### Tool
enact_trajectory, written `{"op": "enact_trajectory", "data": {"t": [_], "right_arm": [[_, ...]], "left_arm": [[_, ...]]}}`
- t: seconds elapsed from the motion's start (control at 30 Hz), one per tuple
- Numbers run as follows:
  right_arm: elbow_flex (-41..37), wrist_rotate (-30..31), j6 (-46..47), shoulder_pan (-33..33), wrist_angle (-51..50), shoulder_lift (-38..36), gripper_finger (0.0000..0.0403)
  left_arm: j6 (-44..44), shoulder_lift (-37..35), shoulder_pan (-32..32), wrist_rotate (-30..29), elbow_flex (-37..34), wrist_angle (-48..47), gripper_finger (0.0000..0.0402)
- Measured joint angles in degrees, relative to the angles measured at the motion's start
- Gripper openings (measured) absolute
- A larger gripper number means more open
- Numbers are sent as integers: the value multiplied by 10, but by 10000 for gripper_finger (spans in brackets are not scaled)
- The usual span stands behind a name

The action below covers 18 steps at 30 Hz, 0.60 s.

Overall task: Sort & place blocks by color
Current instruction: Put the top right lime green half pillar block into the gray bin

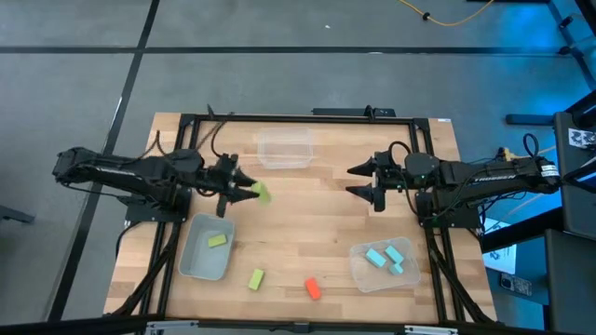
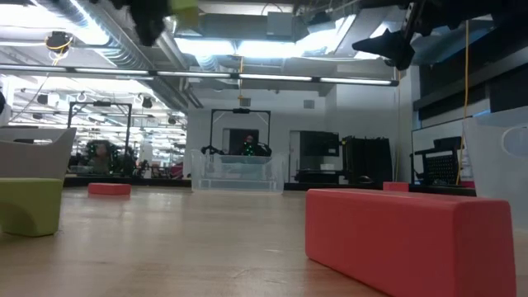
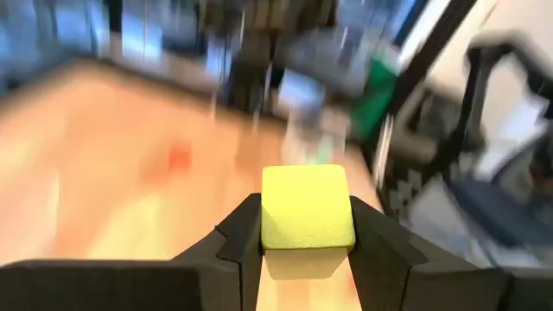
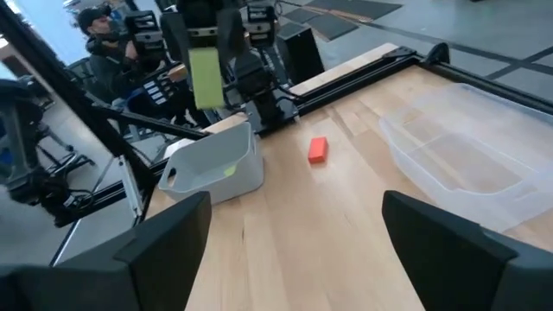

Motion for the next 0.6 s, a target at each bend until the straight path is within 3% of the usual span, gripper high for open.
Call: {"op": "enact_trajectory", "data": {"t": [0.17, 0.3, 0.6], "right_arm": [[0, -27, -1, 0, 0, 0, 344], [0, -29, -1, 0, 0, 0, 344], [0, -29, -2, 0, -3, 0, 344]], "left_arm": [[-72, 5, -47, 12, 95, -295, 123], [-150, 40, -109, 13, 124, -427, 123], [-313, 136, -286, 34, 115, -475, 123]]}}
